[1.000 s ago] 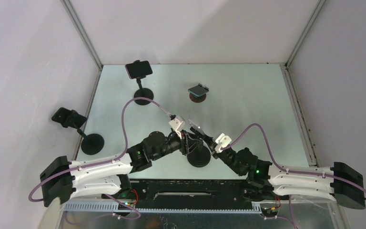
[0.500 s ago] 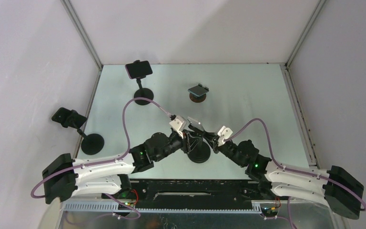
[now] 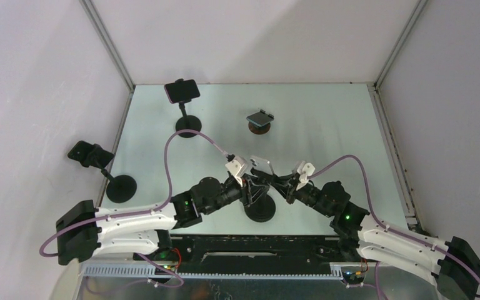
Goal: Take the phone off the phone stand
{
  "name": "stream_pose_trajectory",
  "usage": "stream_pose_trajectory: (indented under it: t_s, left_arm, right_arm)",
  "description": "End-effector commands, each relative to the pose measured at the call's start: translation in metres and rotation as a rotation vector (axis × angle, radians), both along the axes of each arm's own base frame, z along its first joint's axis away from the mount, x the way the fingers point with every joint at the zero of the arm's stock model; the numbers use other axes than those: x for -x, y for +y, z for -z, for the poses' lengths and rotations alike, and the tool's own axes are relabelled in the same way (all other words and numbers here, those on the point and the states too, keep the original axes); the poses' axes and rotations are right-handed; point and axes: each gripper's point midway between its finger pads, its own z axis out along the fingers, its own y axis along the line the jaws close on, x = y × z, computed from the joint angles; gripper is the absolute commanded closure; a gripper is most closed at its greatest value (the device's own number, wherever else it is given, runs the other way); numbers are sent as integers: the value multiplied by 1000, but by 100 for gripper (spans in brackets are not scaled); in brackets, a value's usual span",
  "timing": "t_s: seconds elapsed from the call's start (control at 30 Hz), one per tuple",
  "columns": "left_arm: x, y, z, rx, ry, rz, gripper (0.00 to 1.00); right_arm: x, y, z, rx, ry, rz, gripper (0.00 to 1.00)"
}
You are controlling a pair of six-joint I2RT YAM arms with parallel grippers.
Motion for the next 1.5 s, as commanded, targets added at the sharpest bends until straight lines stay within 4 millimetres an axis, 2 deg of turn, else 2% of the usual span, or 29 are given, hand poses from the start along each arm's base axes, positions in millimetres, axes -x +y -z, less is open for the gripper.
stream_pose_trajectory:
  t_s: [0.0, 0.43, 0.8, 1.07, 1.47]
  left_arm:
    - [117, -32, -115, 363, -140, 548, 100]
    - [116, -24, -109, 360, -138, 531, 100]
    - [114, -20, -103, 345, -139, 518, 100]
    - [111, -14, -102, 342, -142, 499, 100]
    - [113, -5, -106, 343, -150, 511, 100]
  right_arm:
    - [53, 29, -39, -130, 89, -295, 100]
    - [76, 14, -66, -178, 56, -373, 100]
    - [86, 7, -75, -197, 47, -400, 100]
    - [80, 1, -71, -150, 33, -354, 100]
    - [75, -13, -51, 28, 6, -310, 100]
